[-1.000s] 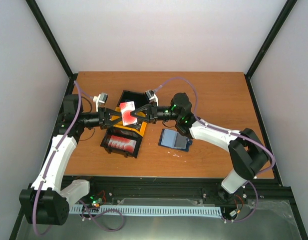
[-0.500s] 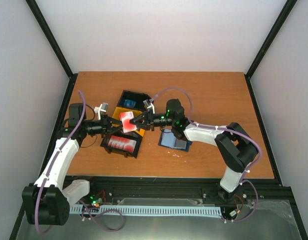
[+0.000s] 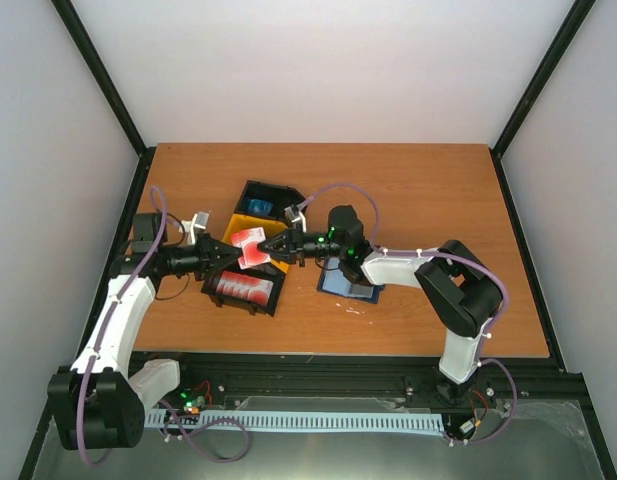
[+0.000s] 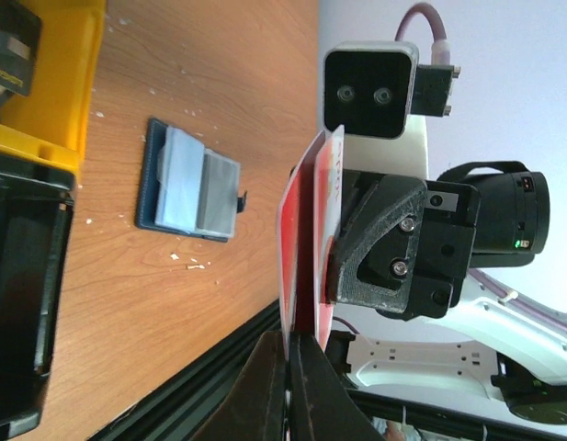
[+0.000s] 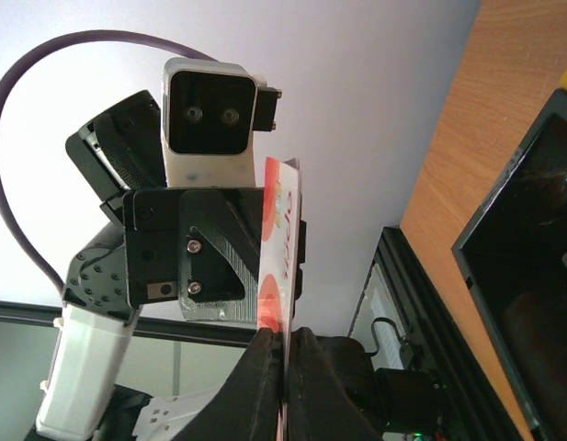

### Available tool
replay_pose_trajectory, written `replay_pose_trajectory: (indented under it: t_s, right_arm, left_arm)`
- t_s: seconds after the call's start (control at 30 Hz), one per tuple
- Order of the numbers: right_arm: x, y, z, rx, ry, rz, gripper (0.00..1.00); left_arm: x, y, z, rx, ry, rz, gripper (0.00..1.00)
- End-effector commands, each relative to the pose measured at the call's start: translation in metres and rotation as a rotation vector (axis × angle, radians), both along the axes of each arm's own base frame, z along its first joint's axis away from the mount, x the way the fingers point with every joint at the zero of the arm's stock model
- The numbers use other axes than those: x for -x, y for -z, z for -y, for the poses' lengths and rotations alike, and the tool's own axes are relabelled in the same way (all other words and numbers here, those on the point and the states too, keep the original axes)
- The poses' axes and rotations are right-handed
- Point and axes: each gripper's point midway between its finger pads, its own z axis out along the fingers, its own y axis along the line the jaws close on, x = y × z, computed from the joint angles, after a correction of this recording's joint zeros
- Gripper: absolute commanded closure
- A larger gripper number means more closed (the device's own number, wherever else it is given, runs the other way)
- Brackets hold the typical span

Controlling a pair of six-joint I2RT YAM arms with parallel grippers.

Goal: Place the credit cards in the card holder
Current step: Pick up the credit card from the storage box, then insert the credit card into the card holder.

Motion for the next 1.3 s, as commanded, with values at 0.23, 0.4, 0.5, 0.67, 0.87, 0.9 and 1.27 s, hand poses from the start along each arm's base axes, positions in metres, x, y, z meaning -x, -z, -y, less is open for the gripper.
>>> replay_pose_trajectory:
  t_s: [0.23, 0.4, 0.5, 0.67, 0.87, 0.9, 1.27]
  right_arm:
    - [-0.025, 0.003, 0.025, 0.053, 0.147, 0.098, 0.97]
    - [-0.034, 0.014, 0.049, 0.183, 0.214, 0.166, 0.97]
    - [-0.035, 0.019, 0.063, 0.249, 0.233, 0.191, 0.97]
    - [-0.034, 0.025, 0.081, 0.328, 0.256, 0.222, 0.97]
    - [-0.040, 0.038, 0.101, 0.502, 0.309, 0.283, 0.97]
    - [-0.041, 0.042, 0.107, 0.542, 0.325, 0.291, 0.97]
    - [-0.034, 0.076, 0.176, 0.868, 0.474, 0.338, 0.97]
  left_arm:
    - [-0.018, -0.008, -0.032, -0.229, -0.111, 0.039, 0.99]
    - [-0.019, -0.012, -0.029, -0.228, -0.081, 0.078, 0.99]
    - [-0.018, -0.013, -0.026, -0.213, -0.061, 0.093, 0.99]
    - [-0.016, -0.019, -0.021, -0.191, -0.026, 0.126, 0.99]
    - [-0.006, -0.021, 0.005, -0.178, 0.072, 0.167, 0.99]
    - [-0.005, -0.019, 0.011, -0.175, 0.090, 0.165, 0.99]
    - [-0.011, 0.003, 0.085, -0.178, 0.293, 0.155, 0.99]
